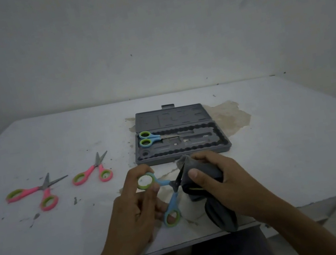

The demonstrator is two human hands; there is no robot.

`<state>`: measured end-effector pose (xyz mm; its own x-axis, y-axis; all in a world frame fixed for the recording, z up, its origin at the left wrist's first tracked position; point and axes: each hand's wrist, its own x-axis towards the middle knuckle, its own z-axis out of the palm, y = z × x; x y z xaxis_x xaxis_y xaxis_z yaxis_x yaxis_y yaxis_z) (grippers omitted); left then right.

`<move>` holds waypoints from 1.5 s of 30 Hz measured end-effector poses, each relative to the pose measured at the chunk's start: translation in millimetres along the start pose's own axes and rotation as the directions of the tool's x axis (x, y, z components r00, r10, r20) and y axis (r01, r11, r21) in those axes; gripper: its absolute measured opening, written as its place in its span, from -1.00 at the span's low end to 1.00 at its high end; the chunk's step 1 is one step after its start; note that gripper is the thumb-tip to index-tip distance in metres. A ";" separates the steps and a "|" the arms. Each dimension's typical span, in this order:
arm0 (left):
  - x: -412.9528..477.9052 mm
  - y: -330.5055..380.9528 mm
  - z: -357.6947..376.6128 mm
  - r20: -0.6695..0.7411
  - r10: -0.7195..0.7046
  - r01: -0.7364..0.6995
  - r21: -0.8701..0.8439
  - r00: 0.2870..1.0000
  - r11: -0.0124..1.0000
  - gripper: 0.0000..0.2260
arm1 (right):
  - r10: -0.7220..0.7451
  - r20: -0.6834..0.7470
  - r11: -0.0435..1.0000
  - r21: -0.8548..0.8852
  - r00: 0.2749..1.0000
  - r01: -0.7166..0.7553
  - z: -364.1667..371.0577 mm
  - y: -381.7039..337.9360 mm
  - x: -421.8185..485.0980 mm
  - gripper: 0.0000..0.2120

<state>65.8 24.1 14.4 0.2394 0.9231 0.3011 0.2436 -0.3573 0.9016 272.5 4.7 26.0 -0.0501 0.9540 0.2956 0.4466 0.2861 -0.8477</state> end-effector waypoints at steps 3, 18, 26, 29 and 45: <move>0.5 -4.4 2.7 -0.002 0.019 -0.019 0.015 1.000 1.000 -0.84 | 0.000 0.083 0.998 -0.061 0.997 0.006 -1.2 3.2 3.1 -0.80; -2.7 -5.8 -3.4 -0.023 0.020 -0.021 -0.019 1.000 1.000 -0.81 | -0.064 0.157 0.983 -0.161 0.986 0.089 -13.9 10.0 6.6 -0.91; -3.9 -0.4 -4.7 -0.052 -0.027 0.024 -0.057 0.998 0.998 -0.81 | 0.089 0.019 0.991 -0.098 0.996 -0.087 -51.9 12.8 -1.8 -0.76; -4.8 1.3 -4.2 -0.033 0.021 -0.021 -0.001 0.999 1.000 -0.78 | 0.048 0.153 0.979 -0.203 0.987 -0.016 -40.3 3.2 3.4 -0.71; -6.3 2.3 -2.5 0.000 0.011 -0.011 0.021 1.000 1.000 -0.81 | -0.144 0.316 0.896 -0.360 0.938 0.260 -7.3 1.0 13.9 -0.84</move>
<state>62.6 17.8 15.4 0.2419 0.9191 0.3110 0.2607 -0.3703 0.8916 278.8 17.6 32.4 -0.3940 0.8815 0.2604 0.7089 0.4718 -0.5243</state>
